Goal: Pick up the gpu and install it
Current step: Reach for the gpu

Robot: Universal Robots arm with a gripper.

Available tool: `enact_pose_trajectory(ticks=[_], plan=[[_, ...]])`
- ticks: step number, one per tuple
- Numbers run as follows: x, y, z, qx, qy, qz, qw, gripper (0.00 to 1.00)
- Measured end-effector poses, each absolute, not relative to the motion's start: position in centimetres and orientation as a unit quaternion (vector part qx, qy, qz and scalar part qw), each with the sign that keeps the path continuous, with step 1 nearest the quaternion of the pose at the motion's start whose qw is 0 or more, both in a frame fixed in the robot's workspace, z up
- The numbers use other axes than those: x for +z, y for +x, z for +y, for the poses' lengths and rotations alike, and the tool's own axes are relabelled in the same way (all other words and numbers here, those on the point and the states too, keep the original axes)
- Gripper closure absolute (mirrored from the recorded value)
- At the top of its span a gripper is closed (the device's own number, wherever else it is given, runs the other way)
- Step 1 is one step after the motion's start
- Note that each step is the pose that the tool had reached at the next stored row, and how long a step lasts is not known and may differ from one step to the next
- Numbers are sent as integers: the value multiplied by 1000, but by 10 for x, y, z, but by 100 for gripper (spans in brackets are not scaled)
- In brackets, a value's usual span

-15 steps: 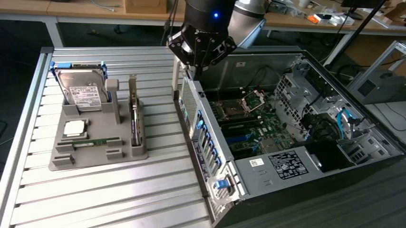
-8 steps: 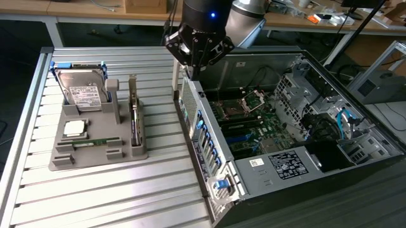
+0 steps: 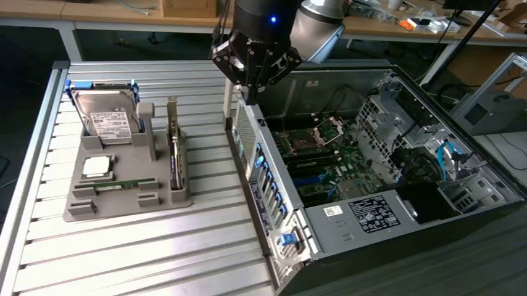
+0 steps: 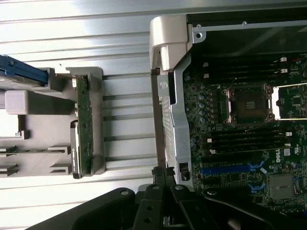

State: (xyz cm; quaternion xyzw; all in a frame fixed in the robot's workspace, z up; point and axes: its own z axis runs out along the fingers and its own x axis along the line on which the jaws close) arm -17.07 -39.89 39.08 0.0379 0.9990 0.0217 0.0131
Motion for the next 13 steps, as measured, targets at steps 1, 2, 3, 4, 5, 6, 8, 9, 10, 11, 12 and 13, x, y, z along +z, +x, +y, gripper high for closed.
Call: enact_pose_trajectory(ticks=[1, 2, 3, 4, 5, 6, 8, 9, 10, 11, 12, 13], plan=[[391, -171, -399, 22, 38, 999, 13, 89], [391, -172, -399, 22, 38, 999, 13, 89], [391, -173, -399, 22, 38, 999, 13, 89], [391, -173, -399, 22, 38, 999, 13, 89], [391, -174, -399, 22, 38, 999, 13, 89], [391, -174, -399, 22, 38, 999, 13, 89], [391, -176, -399, 22, 38, 999, 13, 89], [391, -177, -399, 22, 38, 999, 13, 89], [391, -180, -399, 22, 38, 999, 13, 89], [390, -185, -399, 22, 38, 999, 13, 89], [390, -189, -399, 22, 38, 999, 13, 89], [390, -193, -399, 22, 38, 999, 13, 89]])
